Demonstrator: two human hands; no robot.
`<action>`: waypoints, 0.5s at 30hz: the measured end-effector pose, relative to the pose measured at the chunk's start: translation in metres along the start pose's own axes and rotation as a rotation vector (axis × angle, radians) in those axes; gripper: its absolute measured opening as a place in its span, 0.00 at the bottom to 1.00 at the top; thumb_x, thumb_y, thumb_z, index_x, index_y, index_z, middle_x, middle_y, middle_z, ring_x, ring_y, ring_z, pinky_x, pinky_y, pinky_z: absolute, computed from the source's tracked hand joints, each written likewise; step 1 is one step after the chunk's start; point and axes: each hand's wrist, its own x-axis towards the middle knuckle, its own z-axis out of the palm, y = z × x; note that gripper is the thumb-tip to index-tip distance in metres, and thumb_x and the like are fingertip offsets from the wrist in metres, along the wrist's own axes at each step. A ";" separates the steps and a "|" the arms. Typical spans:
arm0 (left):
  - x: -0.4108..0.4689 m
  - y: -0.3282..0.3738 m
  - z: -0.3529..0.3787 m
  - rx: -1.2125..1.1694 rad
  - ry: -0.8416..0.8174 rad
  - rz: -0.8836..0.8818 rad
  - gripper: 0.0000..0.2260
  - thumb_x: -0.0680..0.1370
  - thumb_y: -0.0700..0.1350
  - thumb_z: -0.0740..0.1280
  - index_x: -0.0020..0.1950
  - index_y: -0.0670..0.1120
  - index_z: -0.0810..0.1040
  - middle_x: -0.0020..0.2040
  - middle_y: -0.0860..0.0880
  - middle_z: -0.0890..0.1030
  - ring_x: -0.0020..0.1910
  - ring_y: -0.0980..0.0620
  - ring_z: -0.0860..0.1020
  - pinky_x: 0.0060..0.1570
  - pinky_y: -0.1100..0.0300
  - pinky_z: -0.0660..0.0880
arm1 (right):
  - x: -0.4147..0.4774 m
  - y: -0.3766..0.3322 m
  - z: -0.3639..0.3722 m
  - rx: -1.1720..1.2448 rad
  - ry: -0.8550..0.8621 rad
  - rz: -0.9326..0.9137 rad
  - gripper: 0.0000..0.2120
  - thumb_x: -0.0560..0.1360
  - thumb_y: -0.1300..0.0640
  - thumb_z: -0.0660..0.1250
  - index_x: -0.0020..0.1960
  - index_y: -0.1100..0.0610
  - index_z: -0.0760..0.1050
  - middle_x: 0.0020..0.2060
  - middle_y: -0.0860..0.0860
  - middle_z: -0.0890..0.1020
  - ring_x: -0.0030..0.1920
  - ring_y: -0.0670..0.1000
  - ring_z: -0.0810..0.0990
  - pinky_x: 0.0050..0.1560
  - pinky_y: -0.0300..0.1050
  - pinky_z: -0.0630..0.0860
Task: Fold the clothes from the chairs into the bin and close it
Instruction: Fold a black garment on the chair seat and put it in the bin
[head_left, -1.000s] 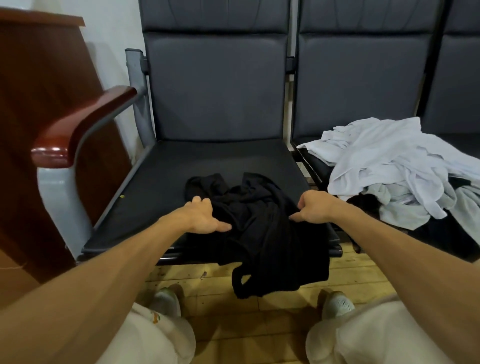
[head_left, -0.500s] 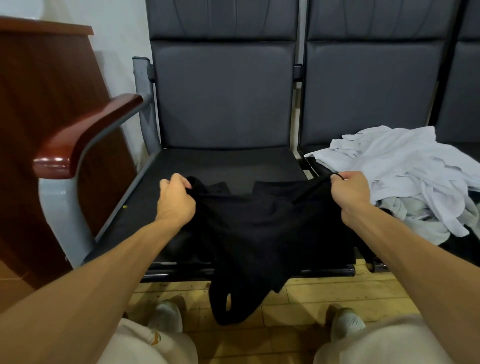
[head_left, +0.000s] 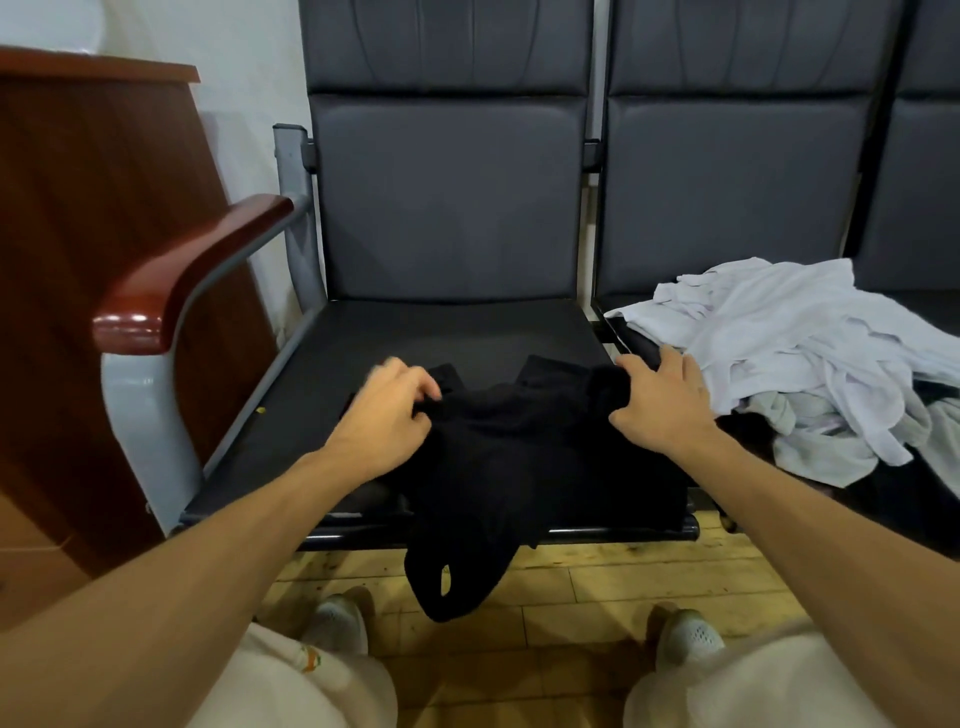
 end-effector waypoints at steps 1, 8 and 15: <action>-0.003 0.002 0.002 -0.058 -0.102 0.063 0.10 0.75 0.35 0.65 0.53 0.48 0.78 0.51 0.49 0.73 0.51 0.50 0.74 0.57 0.56 0.72 | -0.002 -0.002 -0.001 -0.039 0.022 -0.053 0.32 0.72 0.54 0.69 0.74 0.47 0.61 0.71 0.58 0.59 0.72 0.62 0.56 0.69 0.55 0.61; -0.011 -0.003 0.020 0.136 -0.533 0.128 0.19 0.82 0.49 0.60 0.74 0.50 0.66 0.69 0.53 0.66 0.69 0.53 0.62 0.70 0.54 0.62 | -0.027 -0.016 -0.003 0.126 -0.431 -0.566 0.08 0.76 0.54 0.69 0.55 0.51 0.81 0.46 0.46 0.82 0.46 0.42 0.79 0.53 0.36 0.73; 0.004 -0.014 0.035 0.248 -0.570 -0.019 0.23 0.84 0.54 0.52 0.78 0.51 0.58 0.77 0.52 0.60 0.75 0.49 0.58 0.73 0.49 0.59 | -0.011 -0.012 0.010 -0.097 -0.613 -0.455 0.27 0.80 0.40 0.56 0.76 0.49 0.62 0.75 0.48 0.64 0.75 0.50 0.61 0.74 0.45 0.57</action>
